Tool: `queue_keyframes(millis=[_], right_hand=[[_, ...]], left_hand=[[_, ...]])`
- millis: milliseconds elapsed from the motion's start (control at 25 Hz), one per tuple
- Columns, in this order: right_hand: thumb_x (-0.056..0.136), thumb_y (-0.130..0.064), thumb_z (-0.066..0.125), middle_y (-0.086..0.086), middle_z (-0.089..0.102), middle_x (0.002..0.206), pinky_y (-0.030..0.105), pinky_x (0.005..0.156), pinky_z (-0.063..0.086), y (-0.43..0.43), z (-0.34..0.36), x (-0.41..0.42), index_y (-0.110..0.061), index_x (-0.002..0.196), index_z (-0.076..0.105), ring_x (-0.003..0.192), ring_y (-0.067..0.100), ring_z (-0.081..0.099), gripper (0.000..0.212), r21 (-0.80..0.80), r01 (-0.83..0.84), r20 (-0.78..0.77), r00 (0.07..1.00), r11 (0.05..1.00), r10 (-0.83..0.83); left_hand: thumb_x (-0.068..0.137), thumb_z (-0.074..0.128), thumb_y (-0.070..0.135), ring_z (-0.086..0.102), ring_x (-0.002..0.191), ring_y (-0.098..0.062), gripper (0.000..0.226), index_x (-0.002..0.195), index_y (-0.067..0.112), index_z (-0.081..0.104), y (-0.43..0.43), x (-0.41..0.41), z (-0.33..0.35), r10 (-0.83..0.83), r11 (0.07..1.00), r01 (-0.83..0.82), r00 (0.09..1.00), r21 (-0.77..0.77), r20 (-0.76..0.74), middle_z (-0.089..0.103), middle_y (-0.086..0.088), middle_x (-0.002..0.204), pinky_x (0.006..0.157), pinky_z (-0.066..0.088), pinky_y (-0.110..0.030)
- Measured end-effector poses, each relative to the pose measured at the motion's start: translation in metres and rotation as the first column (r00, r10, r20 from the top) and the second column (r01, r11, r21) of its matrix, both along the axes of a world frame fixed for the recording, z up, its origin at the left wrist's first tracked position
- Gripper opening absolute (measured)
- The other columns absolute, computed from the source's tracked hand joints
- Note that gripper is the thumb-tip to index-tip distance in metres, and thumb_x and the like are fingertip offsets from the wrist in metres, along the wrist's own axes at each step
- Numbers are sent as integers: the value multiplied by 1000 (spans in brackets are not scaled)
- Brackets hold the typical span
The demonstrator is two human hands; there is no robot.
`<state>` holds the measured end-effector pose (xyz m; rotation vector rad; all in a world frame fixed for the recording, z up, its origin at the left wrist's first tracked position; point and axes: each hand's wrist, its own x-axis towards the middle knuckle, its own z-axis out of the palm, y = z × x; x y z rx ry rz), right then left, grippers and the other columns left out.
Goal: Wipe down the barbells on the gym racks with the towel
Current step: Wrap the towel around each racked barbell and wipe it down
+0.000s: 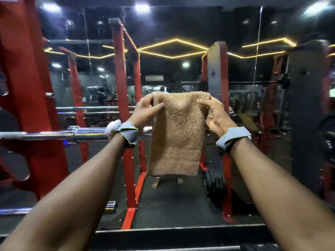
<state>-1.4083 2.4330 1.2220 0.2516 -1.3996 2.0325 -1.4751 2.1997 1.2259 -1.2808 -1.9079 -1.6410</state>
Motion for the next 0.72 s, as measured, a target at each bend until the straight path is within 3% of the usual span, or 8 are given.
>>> queue_keyframes(millis=[120, 200, 280, 360, 440, 560, 640, 720], right_hand=[[84, 4, 64, 21, 70, 112, 32, 80, 54, -1, -27, -13, 8, 115, 67, 96, 21, 63, 31, 409, 49, 204, 969, 911, -143], [86, -4, 68, 13, 68, 104, 25, 70, 50, -6, -43, -20, 12, 114, 66, 90, 15, 59, 33, 460, 17, 335, 923, 888, -191], [90, -14, 69, 6, 64, 90, 22, 61, 44, -10, -50, -24, 8, 99, 72, 78, 9, 54, 24, 468, 49, 388, 886, 883, -254], [92, -18, 70, -1, 53, 69, 25, 59, 37, -3, -46, -25, -11, 66, 66, 66, 9, 44, 26, 572, 80, 401, 841, 817, -363], [89, -26, 71, -6, 42, 54, 29, 56, 30, 10, -36, -28, -21, 44, 49, 58, 12, 37, 51, 804, 93, 348, 727, 587, -592], [73, -27, 70, -2, 66, 71, 35, 79, 48, 6, -12, -25, -21, 60, 66, 84, 24, 63, 14, 946, 220, 67, 585, 237, -808], [68, -29, 60, -4, 70, 87, 52, 99, 41, -17, -1, -25, -26, 74, 67, 102, 28, 60, 10, 908, 387, -107, 585, 161, -804], [78, -36, 57, -4, 71, 92, 54, 99, 35, -53, -3, -26, -25, 83, 67, 104, 25, 59, 16, 916, 394, -208, 631, 78, -747]], left_hand=[[70, 71, 37, 58, 86, -8, 44, 104, 11, 60, 1, -31, -10, -6, 957, 35, 995, -289, 98, 63, 0, 92, 75, 51, -29], [75, 65, 31, 51, 68, 9, 24, 85, 13, 52, 7, -40, -18, -69, 891, 111, 991, -439, 112, 53, 5, 78, 62, 41, -12], [87, 61, 24, 50, 61, 13, 11, 80, 19, 53, 10, -49, -18, -54, 854, 68, 998, -516, 41, 52, 10, 75, 59, 37, -6], [92, 59, 36, 58, 76, 8, 15, 86, 23, 61, 8, -57, -16, -17, 821, 9, 1000, -571, -9, 61, 7, 84, 70, 44, -10], [80, 54, 59, 64, 94, -10, 39, 93, 24, 67, 9, -69, -16, 36, 797, -61, 998, -601, -53, 69, 2, 96, 84, 51, -27], [91, 56, 49, 56, 76, -2, 28, 73, 29, 59, 9, -70, -21, 81, 801, -118, 993, -586, -90, 59, 11, 76, 69, 44, -21], [96, 56, 40, 53, 73, 2, 26, 71, 32, 56, 8, -67, -21, 110, 812, -148, 989, -565, -101, 56, 14, 75, 65, 39, -17], [94, 57, 42, 47, 65, 4, 31, 68, 27, 52, 9, -62, -20, 89, 827, -141, 989, -545, -121, 51, 13, 70, 61, 36, -18]])
